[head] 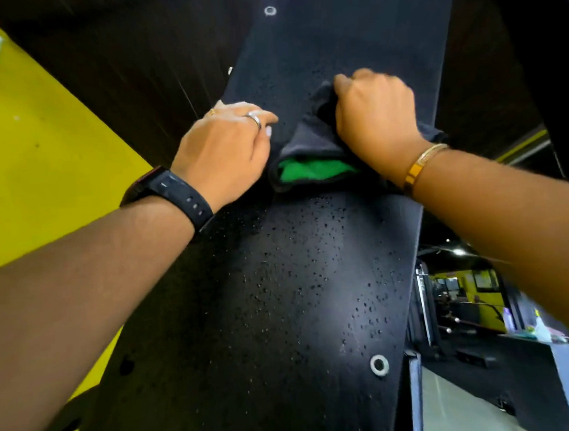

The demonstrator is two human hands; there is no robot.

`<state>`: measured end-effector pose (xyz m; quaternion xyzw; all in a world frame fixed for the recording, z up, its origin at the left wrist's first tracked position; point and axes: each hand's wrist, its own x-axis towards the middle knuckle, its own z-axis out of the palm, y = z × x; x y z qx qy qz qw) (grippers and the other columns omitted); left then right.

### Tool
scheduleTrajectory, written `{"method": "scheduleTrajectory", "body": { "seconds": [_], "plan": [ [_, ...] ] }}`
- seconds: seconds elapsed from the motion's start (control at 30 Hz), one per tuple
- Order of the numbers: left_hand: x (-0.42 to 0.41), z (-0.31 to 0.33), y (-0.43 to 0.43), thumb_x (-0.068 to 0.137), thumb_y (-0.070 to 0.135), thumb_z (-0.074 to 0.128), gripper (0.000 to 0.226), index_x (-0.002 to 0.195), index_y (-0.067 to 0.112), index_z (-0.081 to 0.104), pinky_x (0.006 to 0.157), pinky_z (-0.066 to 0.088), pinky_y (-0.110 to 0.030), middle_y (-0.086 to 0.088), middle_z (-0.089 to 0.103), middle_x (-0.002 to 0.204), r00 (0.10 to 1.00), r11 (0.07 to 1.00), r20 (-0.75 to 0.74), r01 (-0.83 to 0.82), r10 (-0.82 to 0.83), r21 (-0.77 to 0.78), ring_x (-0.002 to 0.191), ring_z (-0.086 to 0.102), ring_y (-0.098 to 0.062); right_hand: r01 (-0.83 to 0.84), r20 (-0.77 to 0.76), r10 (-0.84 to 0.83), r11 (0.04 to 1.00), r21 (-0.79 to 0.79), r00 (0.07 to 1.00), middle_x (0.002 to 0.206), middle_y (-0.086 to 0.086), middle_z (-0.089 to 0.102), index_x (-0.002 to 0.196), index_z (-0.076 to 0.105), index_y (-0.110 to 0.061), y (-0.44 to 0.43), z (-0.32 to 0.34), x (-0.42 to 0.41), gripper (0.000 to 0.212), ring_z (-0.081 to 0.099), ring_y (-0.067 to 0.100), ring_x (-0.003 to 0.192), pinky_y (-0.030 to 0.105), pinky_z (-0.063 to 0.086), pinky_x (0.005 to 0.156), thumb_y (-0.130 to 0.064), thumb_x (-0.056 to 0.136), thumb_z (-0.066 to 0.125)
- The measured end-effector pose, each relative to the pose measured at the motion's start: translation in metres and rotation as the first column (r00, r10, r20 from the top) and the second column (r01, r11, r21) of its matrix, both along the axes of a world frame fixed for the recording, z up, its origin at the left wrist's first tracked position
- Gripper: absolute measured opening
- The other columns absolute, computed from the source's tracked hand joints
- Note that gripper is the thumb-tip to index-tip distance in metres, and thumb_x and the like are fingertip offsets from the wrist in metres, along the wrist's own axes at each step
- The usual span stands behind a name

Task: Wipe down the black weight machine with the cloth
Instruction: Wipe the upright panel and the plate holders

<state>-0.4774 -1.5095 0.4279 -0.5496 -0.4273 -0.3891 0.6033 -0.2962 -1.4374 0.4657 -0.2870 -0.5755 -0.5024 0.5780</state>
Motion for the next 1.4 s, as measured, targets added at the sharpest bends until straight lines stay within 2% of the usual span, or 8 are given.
{"method": "scheduleTrajectory", "body": {
  "seconds": [0.17, 0.27, 0.4, 0.6, 0.77, 0.9, 1.07, 1.4],
  "plan": [
    [-0.017, -0.002, 0.006, 0.094, 0.027, 0.035, 0.043, 0.12, 0.012, 0.066, 0.103, 0.036, -0.038, -0.005, 0.065, 0.124, 0.996, 0.998, -0.065, 0.066, -0.065, 0.021, 0.112, 0.059, -0.028, -0.266, -0.09, 0.258, 0.959, -0.099, 0.962, 0.11, 0.021, 0.061, 0.131, 0.038, -0.006, -0.013, -0.03, -0.014, 0.073, 0.053, 0.043, 0.104, 0.041, 0.033, 0.074, -0.066, 0.09, 0.042],
    [-0.026, 0.004, 0.01, 0.094, 0.03, 0.031, 0.047, 0.12, 0.012, 0.067, 0.106, 0.036, -0.038, -0.005, 0.064, 0.124, 0.993, 0.995, -0.079, 0.088, -0.085, 0.039, 0.112, 0.059, -0.028, -0.051, -0.106, 0.021, 0.956, -0.29, 0.994, 0.138, 0.018, 0.041, 0.136, 0.034, -0.009, -0.019, -0.048, -0.027, 0.105, 0.035, 0.04, 0.128, 0.06, 0.024, 0.105, -0.089, 0.069, 0.037],
    [-0.036, 0.019, 0.012, 0.096, 0.026, 0.034, 0.045, 0.129, 0.013, 0.06, 0.109, 0.033, -0.039, -0.005, 0.057, 0.136, 0.991, 0.991, -0.036, 0.131, -0.13, 0.033, 0.119, 0.056, -0.03, 0.026, -0.063, -0.054, 0.921, -0.39, 0.997, 0.152, 0.009, 0.017, 0.152, 0.011, -0.021, -0.014, -0.049, -0.037, 0.101, 0.012, 0.035, 0.141, 0.079, 0.008, 0.1, -0.079, 0.077, 0.046],
    [-0.047, 0.038, 0.022, 0.102, 0.023, 0.039, 0.047, 0.149, 0.016, 0.037, 0.118, 0.019, -0.037, -0.003, 0.033, 0.156, 0.986, 0.986, 0.021, 0.165, -0.165, -0.006, 0.141, 0.034, -0.025, -0.07, -0.051, 0.062, 0.979, -0.19, 0.997, 0.144, 0.015, 0.034, 0.152, 0.018, -0.011, -0.009, -0.044, -0.04, 0.087, 0.031, 0.037, 0.132, 0.056, 0.034, 0.098, -0.044, 0.084, 0.062],
    [-0.048, 0.042, 0.038, 0.103, 0.024, 0.037, 0.054, 0.154, 0.012, 0.021, 0.12, 0.012, -0.037, -0.007, 0.022, 0.16, 0.966, 0.98, 0.168, 0.2, -0.196, -0.01, 0.147, 0.02, -0.023, -0.144, 0.217, 0.158, 0.986, -0.081, 0.963, 0.139, 0.013, 0.05, 0.141, 0.043, -0.007, -0.008, -0.042, -0.054, 0.082, 0.043, 0.033, 0.13, 0.049, 0.038, 0.098, -0.055, 0.075, 0.044],
    [-0.049, 0.046, 0.042, 0.102, 0.019, 0.036, 0.056, 0.154, 0.011, 0.017, 0.119, 0.013, -0.038, -0.009, 0.02, 0.16, 0.934, 0.964, 0.25, 0.264, -0.255, -0.005, 0.147, 0.019, -0.026, 0.108, 0.387, -0.096, 0.994, -0.009, 0.917, 0.155, -0.001, 0.034, 0.15, 0.032, -0.025, -0.011, -0.018, -0.05, 0.084, 0.022, 0.032, 0.145, 0.069, 0.021, 0.102, -0.065, 0.076, 0.033],
    [-0.048, 0.042, 0.044, 0.102, 0.019, 0.035, 0.056, 0.154, 0.006, 0.017, 0.118, 0.013, -0.039, -0.012, 0.018, 0.161, 0.949, 0.978, 0.244, 0.208, -0.198, -0.018, 0.146, 0.02, -0.028, 0.148, 0.308, -0.07, 0.961, -0.235, 0.949, 0.158, -0.026, 0.003, 0.145, 0.007, -0.059, -0.016, 0.035, -0.055, 0.083, 0.003, 0.041, 0.144, 0.079, 0.014, 0.102, -0.074, 0.068, 0.035],
    [-0.051, 0.04, 0.039, 0.099, 0.021, 0.035, 0.062, 0.154, 0.006, 0.011, 0.119, 0.009, -0.036, -0.012, 0.014, 0.162, 0.959, 0.983, 0.232, 0.177, -0.161, -0.052, 0.148, 0.013, -0.025, -0.006, 0.081, 0.024, 0.978, -0.21, 0.996, 0.156, -0.004, 0.027, 0.148, 0.022, -0.051, -0.018, 0.074, -0.087, 0.067, 0.025, 0.033, 0.138, 0.062, 0.02, 0.105, -0.057, 0.085, 0.043]
  ]
}}
